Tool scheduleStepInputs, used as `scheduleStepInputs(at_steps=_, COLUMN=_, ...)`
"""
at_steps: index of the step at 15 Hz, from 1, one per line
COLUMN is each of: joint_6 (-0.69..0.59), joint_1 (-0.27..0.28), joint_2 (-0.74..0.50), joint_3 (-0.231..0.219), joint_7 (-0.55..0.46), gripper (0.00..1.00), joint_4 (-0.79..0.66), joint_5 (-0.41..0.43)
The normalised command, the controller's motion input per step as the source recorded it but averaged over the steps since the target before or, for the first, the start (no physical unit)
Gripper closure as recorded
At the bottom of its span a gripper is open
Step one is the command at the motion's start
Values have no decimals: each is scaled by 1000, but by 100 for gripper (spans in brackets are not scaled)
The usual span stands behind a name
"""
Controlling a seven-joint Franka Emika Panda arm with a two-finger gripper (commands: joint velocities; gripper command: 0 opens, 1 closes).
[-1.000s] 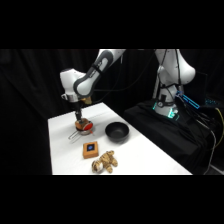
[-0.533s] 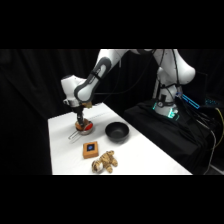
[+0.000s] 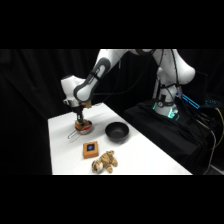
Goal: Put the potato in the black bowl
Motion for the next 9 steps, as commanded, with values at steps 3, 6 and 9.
scheduleStepInputs(at_steps=3, joint_6=-174, joint_1=36, joint_2=-251, joint_3=11, joint_7=-49, gripper=99, joint_4=-85, joint_5=-8)
scheduleStepInputs(at_steps=6, joint_6=-250, joint_1=90, joint_2=-449, joint_3=-29, joint_7=-30, gripper=98, joint_4=-226, joint_5=-82)
scheduleStepInputs(at_steps=9, joint_6=-305, joint_1=126, joint_2=-630, joint_3=-82, joint_7=-2, gripper=96, joint_4=-377, joint_5=-165)
